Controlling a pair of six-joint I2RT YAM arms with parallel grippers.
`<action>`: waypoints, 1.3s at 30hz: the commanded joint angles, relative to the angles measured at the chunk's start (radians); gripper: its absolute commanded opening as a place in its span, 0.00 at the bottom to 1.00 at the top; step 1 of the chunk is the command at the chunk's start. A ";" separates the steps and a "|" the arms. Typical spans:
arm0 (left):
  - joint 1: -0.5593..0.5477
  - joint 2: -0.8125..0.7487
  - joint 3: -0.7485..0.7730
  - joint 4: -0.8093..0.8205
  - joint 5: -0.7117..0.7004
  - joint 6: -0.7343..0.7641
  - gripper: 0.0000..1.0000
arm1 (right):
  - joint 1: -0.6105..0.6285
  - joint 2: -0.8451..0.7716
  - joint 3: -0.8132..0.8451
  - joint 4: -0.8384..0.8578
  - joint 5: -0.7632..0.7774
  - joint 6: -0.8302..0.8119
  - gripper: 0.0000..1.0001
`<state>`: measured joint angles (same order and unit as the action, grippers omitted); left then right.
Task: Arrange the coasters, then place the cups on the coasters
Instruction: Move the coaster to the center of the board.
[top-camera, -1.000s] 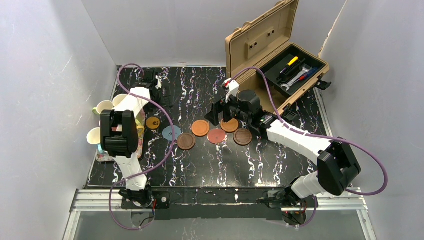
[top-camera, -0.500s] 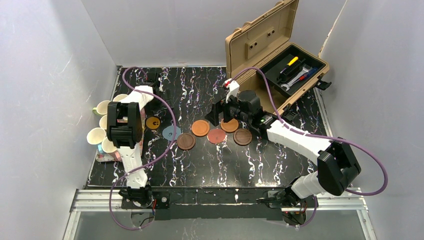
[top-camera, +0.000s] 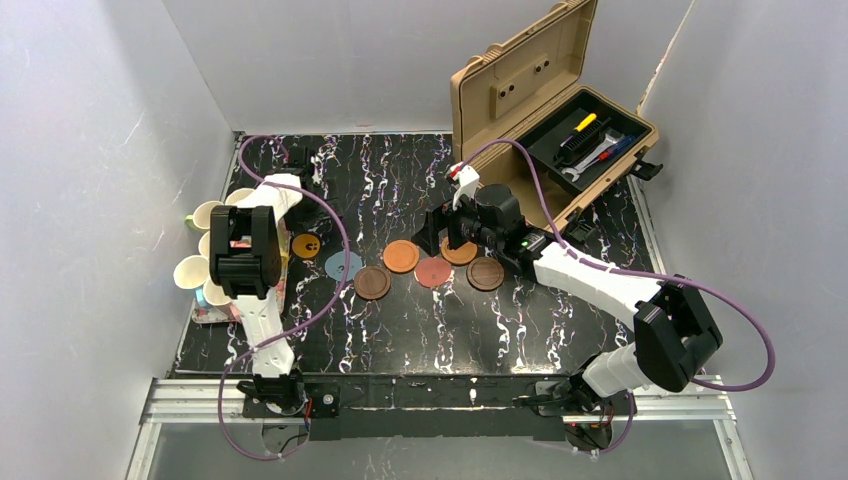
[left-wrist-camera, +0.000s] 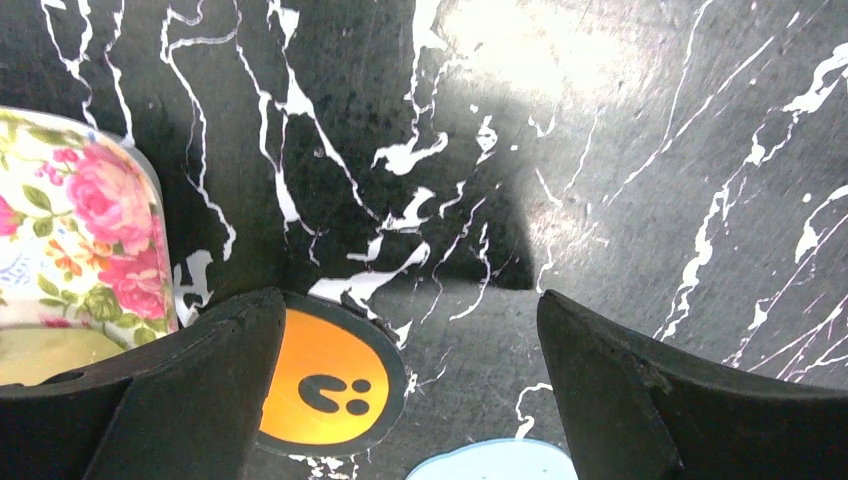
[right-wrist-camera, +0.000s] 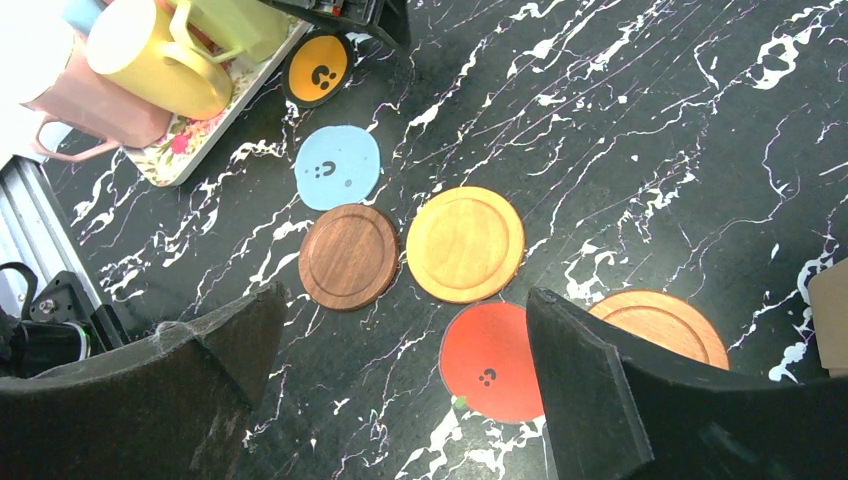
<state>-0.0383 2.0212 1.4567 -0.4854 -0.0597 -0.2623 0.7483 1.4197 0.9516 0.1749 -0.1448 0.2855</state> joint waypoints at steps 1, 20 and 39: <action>0.008 -0.041 -0.091 -0.040 0.026 -0.017 0.95 | -0.001 -0.041 -0.006 0.029 -0.001 0.002 0.98; 0.006 -0.160 -0.193 0.046 0.114 -0.020 0.95 | -0.001 -0.078 -0.039 0.028 0.010 -0.005 0.99; 0.008 0.015 0.013 -0.015 -0.014 0.047 0.95 | -0.001 -0.048 -0.017 0.015 0.007 -0.007 0.98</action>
<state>-0.0330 2.0296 1.4593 -0.4435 -0.0395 -0.2371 0.7483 1.3792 0.9180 0.1741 -0.1406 0.2852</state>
